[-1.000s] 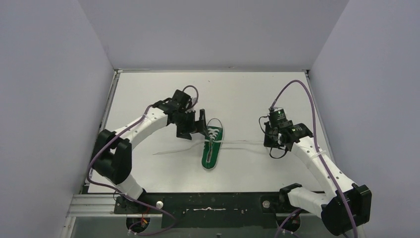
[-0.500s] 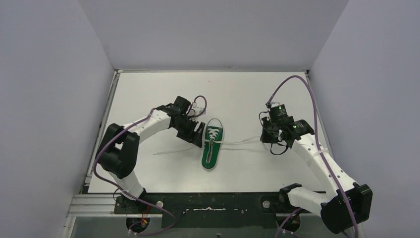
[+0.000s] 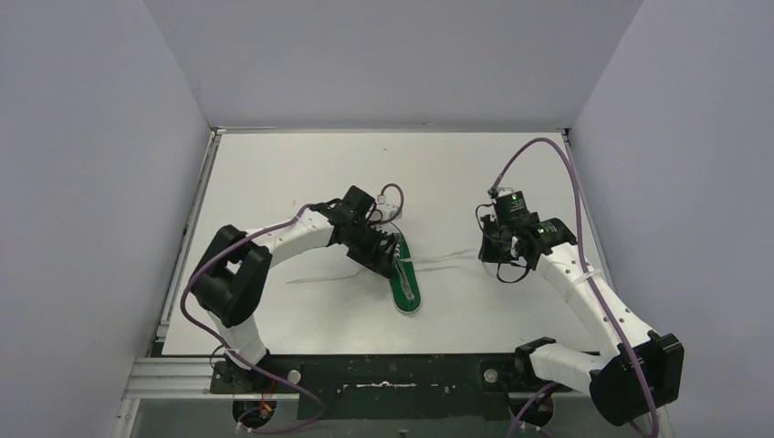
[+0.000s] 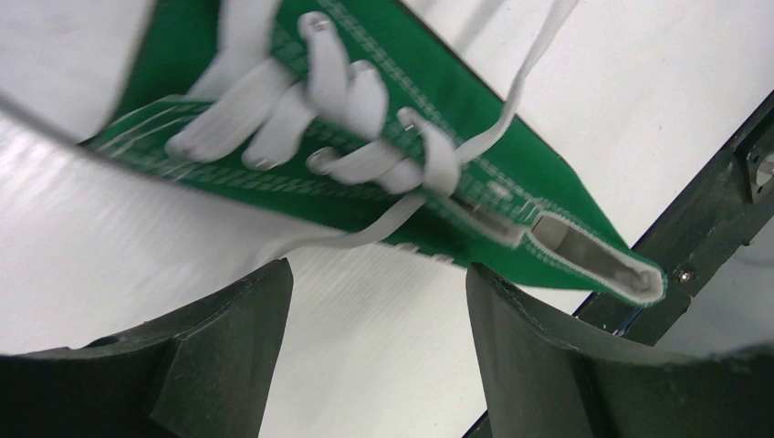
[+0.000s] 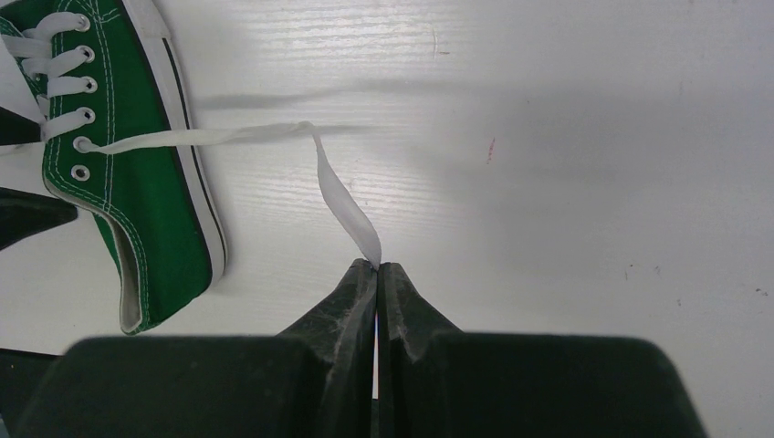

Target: Tie the shoes

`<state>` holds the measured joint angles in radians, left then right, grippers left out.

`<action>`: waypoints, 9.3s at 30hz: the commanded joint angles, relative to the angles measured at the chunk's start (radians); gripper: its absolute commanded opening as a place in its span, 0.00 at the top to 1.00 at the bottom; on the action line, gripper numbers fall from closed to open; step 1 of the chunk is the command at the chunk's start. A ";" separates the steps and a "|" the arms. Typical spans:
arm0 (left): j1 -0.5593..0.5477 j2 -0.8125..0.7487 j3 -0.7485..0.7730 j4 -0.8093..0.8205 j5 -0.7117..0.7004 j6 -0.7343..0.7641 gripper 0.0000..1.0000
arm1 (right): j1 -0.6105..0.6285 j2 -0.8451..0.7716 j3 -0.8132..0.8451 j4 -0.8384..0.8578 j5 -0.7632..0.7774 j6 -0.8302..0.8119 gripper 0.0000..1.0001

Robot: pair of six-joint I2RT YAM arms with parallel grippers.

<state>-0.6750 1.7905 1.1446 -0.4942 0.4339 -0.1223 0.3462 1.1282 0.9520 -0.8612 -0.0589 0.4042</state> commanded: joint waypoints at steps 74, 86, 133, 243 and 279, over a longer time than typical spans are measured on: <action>-0.051 -0.456 -0.583 0.870 -0.292 -0.351 1.00 | 0.167 0.583 0.375 0.746 -0.478 0.589 1.00; -0.043 -0.443 -0.456 0.739 -0.210 -0.222 1.00 | 0.046 0.427 0.353 0.438 -0.847 0.256 1.00; 0.035 -0.187 -0.479 1.234 0.125 -0.395 0.98 | 0.035 0.335 0.441 0.479 -0.845 0.522 1.00; 0.136 -0.233 -0.465 1.074 0.141 -0.929 1.00 | 0.748 0.543 -0.199 1.295 0.556 0.175 0.58; 0.149 -0.369 -0.445 0.800 0.059 -0.963 1.00 | 0.332 0.295 0.282 0.321 -0.004 -0.223 1.00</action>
<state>-0.5312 1.4780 0.6739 0.3809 0.5293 -1.0710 0.7780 1.4063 1.2129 -0.6552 0.0532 0.2722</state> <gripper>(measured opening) 0.006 0.029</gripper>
